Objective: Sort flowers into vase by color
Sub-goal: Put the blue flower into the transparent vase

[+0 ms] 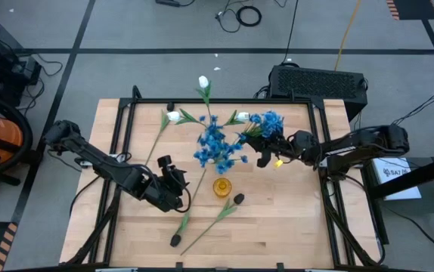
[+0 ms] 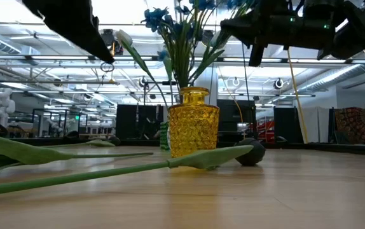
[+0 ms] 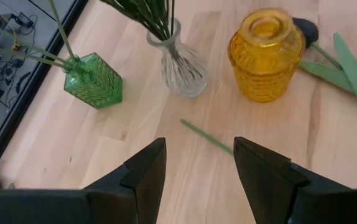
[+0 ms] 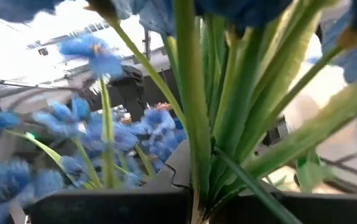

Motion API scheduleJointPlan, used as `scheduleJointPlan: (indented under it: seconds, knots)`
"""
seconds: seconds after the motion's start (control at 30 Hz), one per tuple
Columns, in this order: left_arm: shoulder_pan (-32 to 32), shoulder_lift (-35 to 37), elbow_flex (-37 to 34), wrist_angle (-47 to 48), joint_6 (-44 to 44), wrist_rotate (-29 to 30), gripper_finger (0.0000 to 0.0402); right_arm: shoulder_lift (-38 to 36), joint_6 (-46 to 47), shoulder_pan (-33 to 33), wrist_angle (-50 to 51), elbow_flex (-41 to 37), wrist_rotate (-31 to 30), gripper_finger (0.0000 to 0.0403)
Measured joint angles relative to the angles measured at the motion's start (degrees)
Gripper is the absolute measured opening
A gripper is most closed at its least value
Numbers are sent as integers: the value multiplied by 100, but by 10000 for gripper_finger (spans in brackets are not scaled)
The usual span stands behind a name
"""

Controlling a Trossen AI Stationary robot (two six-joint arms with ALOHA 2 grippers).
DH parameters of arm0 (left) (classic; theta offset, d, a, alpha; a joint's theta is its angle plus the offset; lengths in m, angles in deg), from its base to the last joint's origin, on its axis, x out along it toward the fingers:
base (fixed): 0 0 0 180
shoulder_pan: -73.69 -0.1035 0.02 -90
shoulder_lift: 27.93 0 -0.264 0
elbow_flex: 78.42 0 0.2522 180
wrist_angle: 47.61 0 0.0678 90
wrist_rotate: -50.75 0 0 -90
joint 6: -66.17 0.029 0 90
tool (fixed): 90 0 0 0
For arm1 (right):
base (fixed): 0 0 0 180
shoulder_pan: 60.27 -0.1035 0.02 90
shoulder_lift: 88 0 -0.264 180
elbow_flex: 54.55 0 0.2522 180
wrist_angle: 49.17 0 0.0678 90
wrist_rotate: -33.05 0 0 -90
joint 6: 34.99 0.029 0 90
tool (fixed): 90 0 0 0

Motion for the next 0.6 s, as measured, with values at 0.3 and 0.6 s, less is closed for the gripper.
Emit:
scheduleJointPlan:
  seconds: [0.3, 0.6]
  knots:
    - [-116, 0, -332, -230, -33, 11, 196, -417, -352, -172, 482, 0, -42, 9]
    - [-111, 0, -332, -356, 13, 9, 196, -470, -549, -326, 642, 134, -22, 9]
